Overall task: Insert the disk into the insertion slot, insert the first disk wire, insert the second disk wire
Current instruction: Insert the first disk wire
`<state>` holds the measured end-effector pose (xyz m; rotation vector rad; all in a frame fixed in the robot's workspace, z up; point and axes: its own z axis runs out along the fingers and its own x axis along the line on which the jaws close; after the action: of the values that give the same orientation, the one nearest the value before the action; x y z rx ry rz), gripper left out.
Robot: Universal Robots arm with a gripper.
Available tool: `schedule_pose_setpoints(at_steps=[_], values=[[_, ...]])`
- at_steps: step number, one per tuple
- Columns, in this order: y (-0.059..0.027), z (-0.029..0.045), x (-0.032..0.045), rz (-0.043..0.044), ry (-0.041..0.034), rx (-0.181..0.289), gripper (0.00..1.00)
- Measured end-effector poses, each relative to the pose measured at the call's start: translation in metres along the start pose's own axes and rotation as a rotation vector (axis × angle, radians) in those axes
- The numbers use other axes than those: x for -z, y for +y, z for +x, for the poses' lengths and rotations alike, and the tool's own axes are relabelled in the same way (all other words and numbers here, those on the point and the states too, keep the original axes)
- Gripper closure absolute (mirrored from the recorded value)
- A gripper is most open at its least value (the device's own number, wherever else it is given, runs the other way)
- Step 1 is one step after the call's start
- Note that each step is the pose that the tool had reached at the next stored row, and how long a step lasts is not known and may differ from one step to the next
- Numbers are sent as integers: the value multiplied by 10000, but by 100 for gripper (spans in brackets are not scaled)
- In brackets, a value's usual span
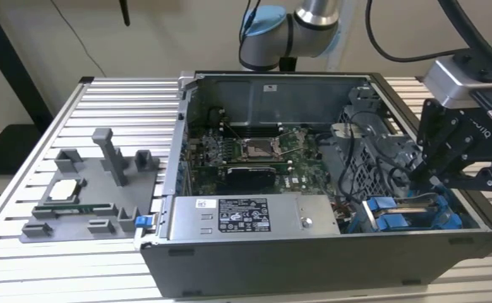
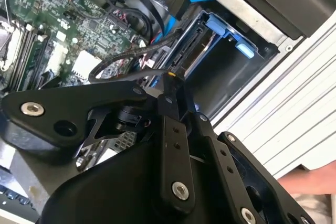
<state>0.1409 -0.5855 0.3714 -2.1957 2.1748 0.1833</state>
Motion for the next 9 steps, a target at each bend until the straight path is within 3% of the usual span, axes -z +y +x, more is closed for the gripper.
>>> schedule_pose_setpoints(at_steps=[6, 9], values=[[-7, 2, -10, 39, -56, -375, 100], [-56, 8, -7, -53, -73, -388, 100]])
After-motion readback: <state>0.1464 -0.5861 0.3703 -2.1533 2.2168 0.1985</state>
